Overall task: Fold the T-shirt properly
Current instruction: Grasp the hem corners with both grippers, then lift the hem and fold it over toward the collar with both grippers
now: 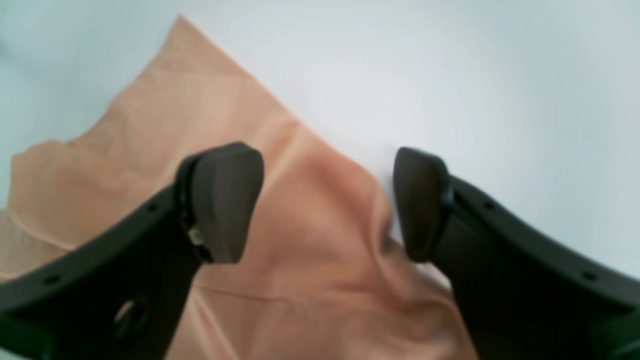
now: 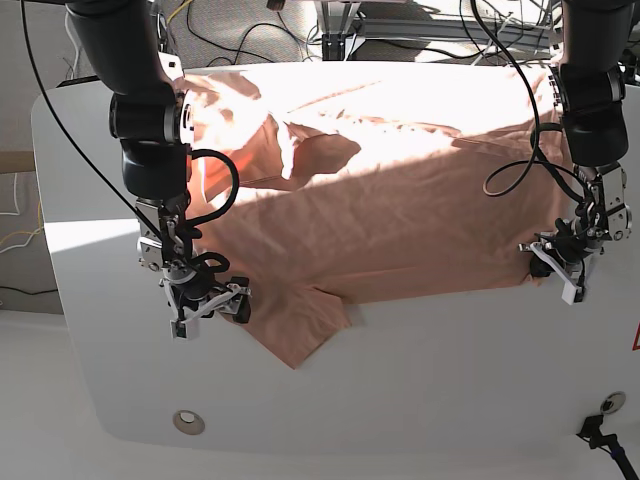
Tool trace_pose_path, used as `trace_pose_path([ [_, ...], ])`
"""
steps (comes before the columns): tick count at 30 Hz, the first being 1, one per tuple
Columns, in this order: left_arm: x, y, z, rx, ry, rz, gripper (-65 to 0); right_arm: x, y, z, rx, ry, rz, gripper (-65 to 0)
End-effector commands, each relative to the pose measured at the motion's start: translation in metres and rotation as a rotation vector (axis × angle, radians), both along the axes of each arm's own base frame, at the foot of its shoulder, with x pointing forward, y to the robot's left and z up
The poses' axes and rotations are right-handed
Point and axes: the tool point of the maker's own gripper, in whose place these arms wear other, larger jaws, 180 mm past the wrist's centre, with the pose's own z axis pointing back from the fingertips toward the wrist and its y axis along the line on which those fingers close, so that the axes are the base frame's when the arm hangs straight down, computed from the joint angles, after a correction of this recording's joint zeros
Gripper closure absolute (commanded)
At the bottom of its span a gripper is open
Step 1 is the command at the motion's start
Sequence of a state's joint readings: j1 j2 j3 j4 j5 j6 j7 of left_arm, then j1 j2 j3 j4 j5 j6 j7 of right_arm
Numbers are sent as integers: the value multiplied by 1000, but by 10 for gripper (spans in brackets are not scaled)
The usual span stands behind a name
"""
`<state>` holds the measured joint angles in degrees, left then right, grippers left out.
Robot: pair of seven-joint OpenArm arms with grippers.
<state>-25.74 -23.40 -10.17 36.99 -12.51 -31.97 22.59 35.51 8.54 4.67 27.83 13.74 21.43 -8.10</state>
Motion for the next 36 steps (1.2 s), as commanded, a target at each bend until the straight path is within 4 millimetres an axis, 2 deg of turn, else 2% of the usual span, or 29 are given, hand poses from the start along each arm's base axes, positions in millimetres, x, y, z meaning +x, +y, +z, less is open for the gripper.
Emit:
trace_pose_path([
  [1, 10, 9, 15, 24, -28, 4, 0, 5, 10, 7, 5, 6, 31, -399],
  [5, 10, 9, 15, 24, -28, 4, 0, 10, 13, 12, 7, -6, 34, -290],
  [7, 10, 9, 15, 24, -28, 4, 0, 11, 12, 13, 6, -10, 33, -187],
  [10, 10, 9, 15, 24, -28, 4, 0, 14, 12, 17, 5, -17, 34, 0],
  [15, 10, 9, 16, 22, -31, 5, 0, 20, 13, 25, 0, -36, 40, 0],
  [21, 14, 12, 23, 12, -59, 21, 0, 31, 17, 67, -43, -123, 83, 0],
  [22, 19, 16, 34, 14, -95, 32, 0, 28, 18, 69, -52, -122, 93, 0],
  [24, 11, 22, 39, 24, -124, 49, 0, 22, 20, 76, -72, -134, 113, 0],
  [28, 7, 19, 57, 78, -188, 13, 0, 2, 25, 83, -117, -132, 155, 0],
  [36, -13, 11, 63, 139, -214, -42, 0, -44, 32, 98, -202, -126, 220, 0],
])
